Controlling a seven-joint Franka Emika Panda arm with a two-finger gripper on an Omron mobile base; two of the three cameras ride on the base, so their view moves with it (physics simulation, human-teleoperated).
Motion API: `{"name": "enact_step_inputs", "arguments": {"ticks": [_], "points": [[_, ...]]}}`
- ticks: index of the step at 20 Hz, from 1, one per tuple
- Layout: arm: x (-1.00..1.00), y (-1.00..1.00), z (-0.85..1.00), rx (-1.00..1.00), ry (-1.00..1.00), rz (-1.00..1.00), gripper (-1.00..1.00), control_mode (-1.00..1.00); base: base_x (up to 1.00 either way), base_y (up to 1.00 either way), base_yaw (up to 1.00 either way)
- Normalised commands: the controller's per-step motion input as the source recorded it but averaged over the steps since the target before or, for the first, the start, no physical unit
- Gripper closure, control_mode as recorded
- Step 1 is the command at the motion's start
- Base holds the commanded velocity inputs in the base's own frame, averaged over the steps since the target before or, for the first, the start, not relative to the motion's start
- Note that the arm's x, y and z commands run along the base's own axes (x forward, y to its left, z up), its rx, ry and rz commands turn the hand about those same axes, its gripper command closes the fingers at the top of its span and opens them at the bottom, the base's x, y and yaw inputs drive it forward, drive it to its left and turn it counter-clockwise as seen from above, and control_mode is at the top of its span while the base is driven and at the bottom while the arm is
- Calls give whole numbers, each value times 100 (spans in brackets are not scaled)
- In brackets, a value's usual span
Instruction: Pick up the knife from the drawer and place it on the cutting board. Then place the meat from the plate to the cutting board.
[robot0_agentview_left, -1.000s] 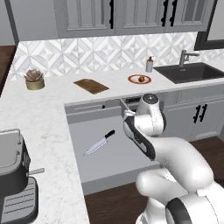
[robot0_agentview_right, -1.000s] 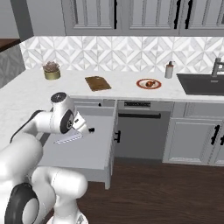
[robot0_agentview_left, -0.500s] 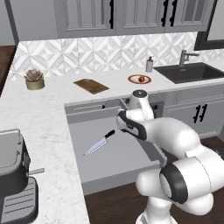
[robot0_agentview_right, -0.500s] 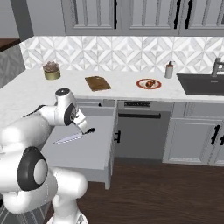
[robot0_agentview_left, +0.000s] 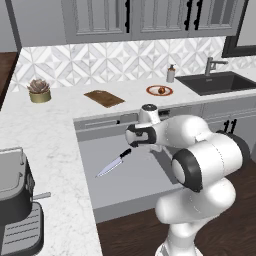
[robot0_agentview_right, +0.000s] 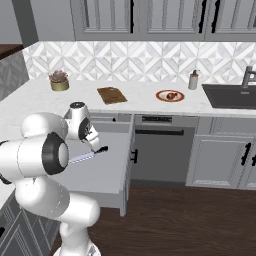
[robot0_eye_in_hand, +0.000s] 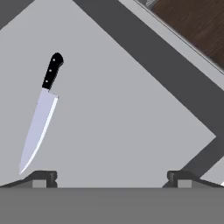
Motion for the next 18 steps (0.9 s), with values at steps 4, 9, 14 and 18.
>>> {"name": "enact_step_inputs", "arguments": {"ticks": [4,9,14,18], "points": [[64,46,-51,3,12,0,-100,-100,0,0,0],[45,18,-32,0,6,0,-100,-100,0,0,0],[34,1,-44,-1,0,0,-100,-100,0,0,0],[11,0,-50,0,0,0,-100,-100,0,0,0]]}}
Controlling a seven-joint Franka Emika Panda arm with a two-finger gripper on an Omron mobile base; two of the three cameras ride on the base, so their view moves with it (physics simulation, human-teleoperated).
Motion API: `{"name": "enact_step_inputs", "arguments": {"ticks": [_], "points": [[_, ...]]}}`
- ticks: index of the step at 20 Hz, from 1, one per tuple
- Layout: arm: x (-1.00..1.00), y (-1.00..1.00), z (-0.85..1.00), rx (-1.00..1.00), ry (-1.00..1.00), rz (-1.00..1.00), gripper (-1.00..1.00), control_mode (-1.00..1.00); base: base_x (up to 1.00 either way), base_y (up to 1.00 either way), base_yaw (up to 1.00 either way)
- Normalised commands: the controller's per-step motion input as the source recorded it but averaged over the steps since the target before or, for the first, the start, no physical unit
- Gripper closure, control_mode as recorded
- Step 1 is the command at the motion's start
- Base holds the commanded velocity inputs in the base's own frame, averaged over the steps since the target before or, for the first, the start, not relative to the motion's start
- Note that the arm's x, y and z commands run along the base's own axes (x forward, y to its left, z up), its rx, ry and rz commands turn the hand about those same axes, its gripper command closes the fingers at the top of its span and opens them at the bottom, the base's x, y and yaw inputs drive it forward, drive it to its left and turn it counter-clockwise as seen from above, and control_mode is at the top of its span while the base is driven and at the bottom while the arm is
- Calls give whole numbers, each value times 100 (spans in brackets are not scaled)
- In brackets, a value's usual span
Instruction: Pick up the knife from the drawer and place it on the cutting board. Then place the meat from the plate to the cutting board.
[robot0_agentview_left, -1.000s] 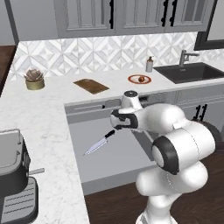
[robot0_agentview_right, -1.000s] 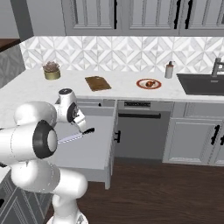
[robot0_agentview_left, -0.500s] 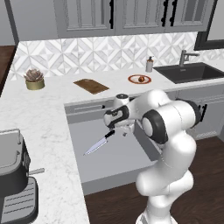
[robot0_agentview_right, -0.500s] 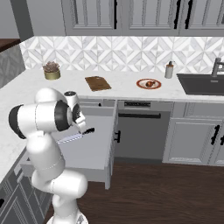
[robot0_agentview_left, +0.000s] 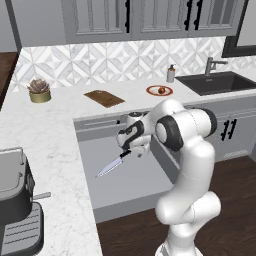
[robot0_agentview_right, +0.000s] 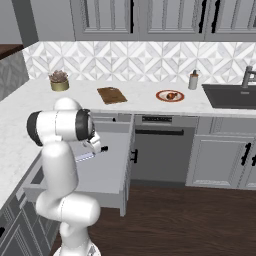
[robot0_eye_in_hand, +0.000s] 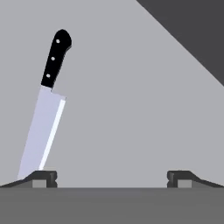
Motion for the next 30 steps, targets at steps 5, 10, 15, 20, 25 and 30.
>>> {"name": "enact_step_inputs", "arguments": {"ticks": [5,10,15,20,25,30], "points": [[38,0,-8,0,-3,0,-100,-100,0,0,0],[46,0,-20,0,0,0,-100,-100,0,0,0],[22,0,-39,0,0,0,-100,-100,0,0,0],[6,0,-44,0,0,0,-100,-100,0,0,0],[2,0,-28,0,0,0,-100,-100,0,0,0],[2,1,11,2,0,0,-100,-100,0,0,0]]}}
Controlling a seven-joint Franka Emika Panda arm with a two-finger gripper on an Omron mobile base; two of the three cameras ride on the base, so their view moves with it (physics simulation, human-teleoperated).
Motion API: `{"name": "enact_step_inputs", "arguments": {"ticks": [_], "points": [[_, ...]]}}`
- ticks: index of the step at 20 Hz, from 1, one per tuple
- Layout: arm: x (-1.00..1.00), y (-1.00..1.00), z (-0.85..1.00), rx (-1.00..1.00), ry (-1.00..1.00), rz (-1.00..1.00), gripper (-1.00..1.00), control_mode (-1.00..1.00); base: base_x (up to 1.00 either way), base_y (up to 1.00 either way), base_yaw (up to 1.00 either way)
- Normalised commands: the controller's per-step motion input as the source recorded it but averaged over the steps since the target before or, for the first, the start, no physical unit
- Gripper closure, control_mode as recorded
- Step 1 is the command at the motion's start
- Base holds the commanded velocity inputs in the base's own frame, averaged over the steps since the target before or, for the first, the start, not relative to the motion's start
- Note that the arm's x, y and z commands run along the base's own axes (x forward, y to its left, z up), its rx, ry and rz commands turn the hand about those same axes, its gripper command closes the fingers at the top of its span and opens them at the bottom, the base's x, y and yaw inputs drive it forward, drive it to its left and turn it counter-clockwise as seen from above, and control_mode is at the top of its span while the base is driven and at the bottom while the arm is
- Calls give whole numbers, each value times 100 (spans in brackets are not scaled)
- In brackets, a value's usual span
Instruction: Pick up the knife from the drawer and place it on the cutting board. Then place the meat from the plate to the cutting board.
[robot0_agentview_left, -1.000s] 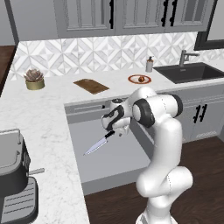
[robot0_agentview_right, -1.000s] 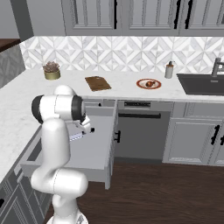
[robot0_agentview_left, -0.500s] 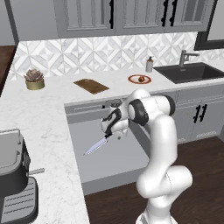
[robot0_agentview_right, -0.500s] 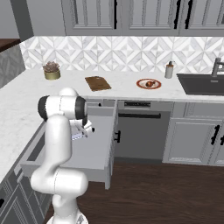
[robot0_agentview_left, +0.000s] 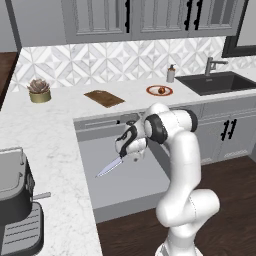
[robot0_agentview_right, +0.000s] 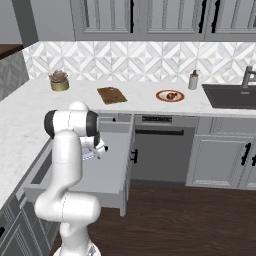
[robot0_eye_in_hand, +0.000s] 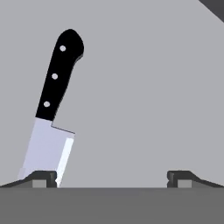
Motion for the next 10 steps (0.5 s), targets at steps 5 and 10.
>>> {"name": "enact_step_inputs", "arguments": {"ticks": [5,10], "points": [[30,15,9,0,0,0,-100,-100,0,0,0],[38,0,0,0,0,0,-100,-100,0,0,0]]}}
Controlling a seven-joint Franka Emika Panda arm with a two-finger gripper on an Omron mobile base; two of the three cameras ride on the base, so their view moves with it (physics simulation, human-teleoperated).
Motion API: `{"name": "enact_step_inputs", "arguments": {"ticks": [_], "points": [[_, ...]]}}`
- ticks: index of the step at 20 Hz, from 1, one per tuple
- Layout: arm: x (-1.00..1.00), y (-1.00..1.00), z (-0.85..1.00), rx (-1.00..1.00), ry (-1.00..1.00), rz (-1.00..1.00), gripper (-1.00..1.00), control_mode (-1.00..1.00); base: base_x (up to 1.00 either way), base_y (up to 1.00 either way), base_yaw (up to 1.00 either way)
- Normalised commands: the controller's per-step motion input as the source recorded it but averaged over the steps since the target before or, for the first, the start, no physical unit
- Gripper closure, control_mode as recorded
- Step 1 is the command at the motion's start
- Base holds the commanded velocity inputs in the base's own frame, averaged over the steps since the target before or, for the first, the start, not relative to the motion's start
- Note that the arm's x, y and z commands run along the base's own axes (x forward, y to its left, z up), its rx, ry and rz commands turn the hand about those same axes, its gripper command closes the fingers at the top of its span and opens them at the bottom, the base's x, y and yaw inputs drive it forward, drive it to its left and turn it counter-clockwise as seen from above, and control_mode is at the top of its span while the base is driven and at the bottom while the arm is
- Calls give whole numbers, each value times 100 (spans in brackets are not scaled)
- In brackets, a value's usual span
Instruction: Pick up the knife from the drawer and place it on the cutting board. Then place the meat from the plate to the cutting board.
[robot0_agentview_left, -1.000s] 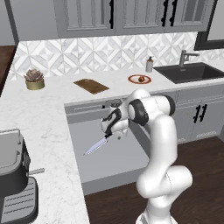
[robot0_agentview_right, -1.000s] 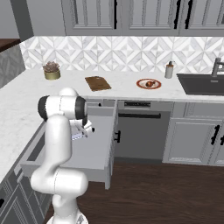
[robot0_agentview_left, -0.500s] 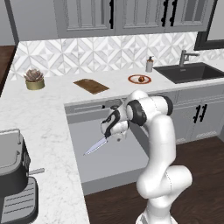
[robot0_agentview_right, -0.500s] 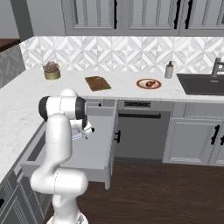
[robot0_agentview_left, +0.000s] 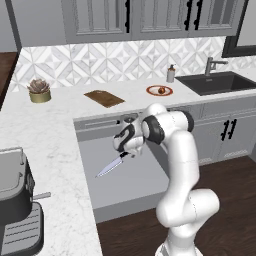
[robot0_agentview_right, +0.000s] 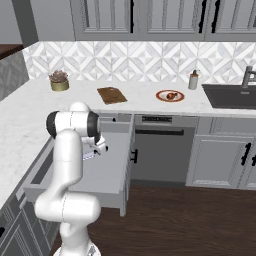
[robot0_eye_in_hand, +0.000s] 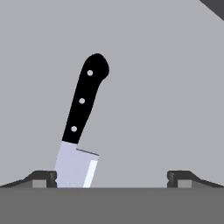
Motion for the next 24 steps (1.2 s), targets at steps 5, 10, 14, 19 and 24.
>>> {"name": "enact_step_inputs", "arguments": {"ticks": [5,10,14,19,24], "points": [[22,0,-14,-1,0,0,-100,-100,0,0,0],[8,0,-30,-2,0,0,-100,-100,0,0,0],[22,0,-21,0,1,0,-100,-100,0,0,0],[3,0,-42,-6,6,0,-100,-100,0,0,0],[0,-1,-19,-1,0,0,100,-100,0,0,0]]}}
